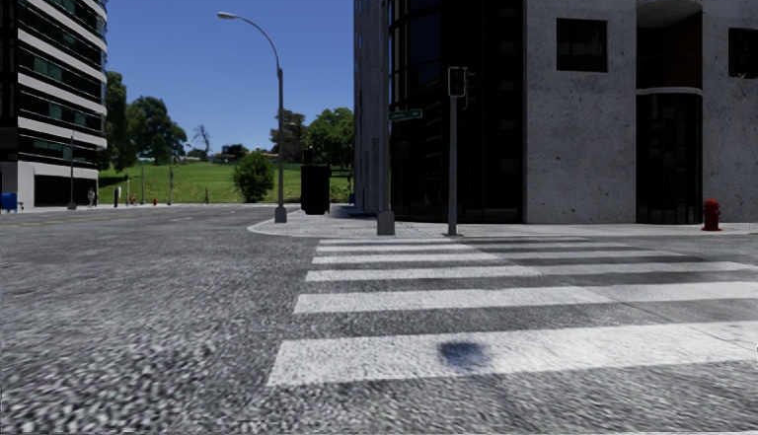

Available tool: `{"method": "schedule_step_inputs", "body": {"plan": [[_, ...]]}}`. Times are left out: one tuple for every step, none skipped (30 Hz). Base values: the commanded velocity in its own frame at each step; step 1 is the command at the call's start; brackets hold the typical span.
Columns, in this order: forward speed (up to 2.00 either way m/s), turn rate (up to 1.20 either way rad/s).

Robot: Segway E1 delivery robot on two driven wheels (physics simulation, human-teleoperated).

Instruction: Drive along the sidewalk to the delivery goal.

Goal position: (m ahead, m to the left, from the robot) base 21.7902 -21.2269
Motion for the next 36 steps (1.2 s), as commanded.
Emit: {"method": "schedule_step_inputs", "body": {"plan": [[1.67,-0.56],[1.67,-0.56],[1.67,-0.56],[1.67,-0.56],[1.80,-0.56],[2.00,-0.56],[2.00,-0.56],[2.00,-0.56],[2.00,-0.56],[2.00,-0.56],[2.00,-0.56],[2.00,-0.56],[2.00,-0.56],[2.00,-0.56],[2.00,-0.56],[2.00,-0.56],[2.00,-0.56],[2.00,-0.56],[2.00,-0.56],[2.00,-0.56],[2.00,-0.56],[2.00,-0.56],[2.00,-0.56],[2.00,-0.56],[2.00,-0.56],[2.00,-0.56],[2.00,-0.56],[2.00,-0.56],[2.00,-0.56],[2.00,-0.56],[2.00,-0.56],[2.00,-0.56],[2.00,-0.56],[2.00,-0.56],[2.00,-0.56],[2.00,-0.56]]}}
